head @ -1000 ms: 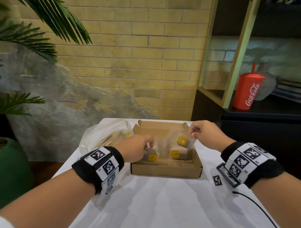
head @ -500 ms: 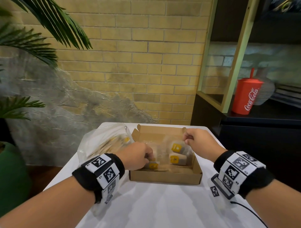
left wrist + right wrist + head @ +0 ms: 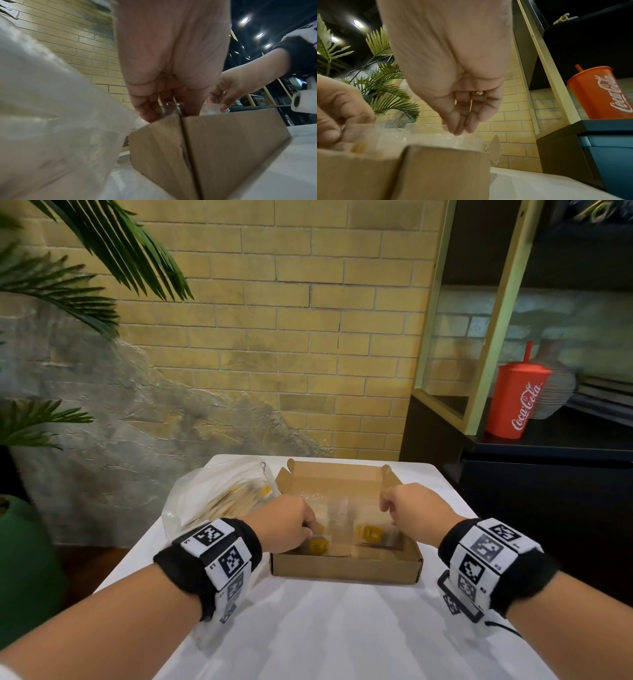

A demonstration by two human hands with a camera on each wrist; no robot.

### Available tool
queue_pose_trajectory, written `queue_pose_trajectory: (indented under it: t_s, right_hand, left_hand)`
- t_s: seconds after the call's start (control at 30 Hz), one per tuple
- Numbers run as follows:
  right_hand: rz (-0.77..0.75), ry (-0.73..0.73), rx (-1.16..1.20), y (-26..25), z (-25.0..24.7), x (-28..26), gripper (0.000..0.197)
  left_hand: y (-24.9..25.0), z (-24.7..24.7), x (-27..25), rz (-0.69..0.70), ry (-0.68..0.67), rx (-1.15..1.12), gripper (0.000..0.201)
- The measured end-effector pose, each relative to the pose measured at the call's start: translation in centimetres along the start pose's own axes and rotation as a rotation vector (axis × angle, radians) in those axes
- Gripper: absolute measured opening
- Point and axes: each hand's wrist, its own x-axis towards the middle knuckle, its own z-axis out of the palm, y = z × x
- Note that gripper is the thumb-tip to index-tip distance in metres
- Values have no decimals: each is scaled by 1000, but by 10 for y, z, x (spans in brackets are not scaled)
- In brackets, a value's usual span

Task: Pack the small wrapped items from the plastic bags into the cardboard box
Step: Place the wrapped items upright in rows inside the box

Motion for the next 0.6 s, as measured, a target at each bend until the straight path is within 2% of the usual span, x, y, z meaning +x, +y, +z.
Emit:
queue_pose_trajectory:
  t_s: [0.03, 0.1, 0.17, 0.27, 0.37, 0.47, 0.53, 0.6]
  right_hand:
    - [2, 28, -3, 0, -1, 0, 35]
    - [-30, 176, 56, -1, 0, -2, 28]
    - [-55, 273, 177, -3, -1, -6, 21]
    - [-14, 218, 309, -9, -6, -10, 14]
    - [-26, 56, 371, -14, -6, -12, 13]
    - [-125, -42, 685, -26, -7, -19, 11]
    - [-100, 14, 875, -31, -12, -20, 14]
    - [-64, 92, 900, -31, -14, -18, 20]
  left_hand:
    - [0, 0, -1, 0, 10, -4, 20]
    - [2, -3, -2, -1, 59, -38, 19]
    - [5, -6, -2, -25, 157, -150, 17]
    - [10, -12, 0, -60, 323, -461, 15]
    - [17, -17, 2, -64, 432, -692, 14]
    - [24, -20, 0, -44, 418, -796, 12]
    - [26, -20, -2, -33, 383, -780, 11]
    - [26, -19, -3, -43, 351, -724, 11]
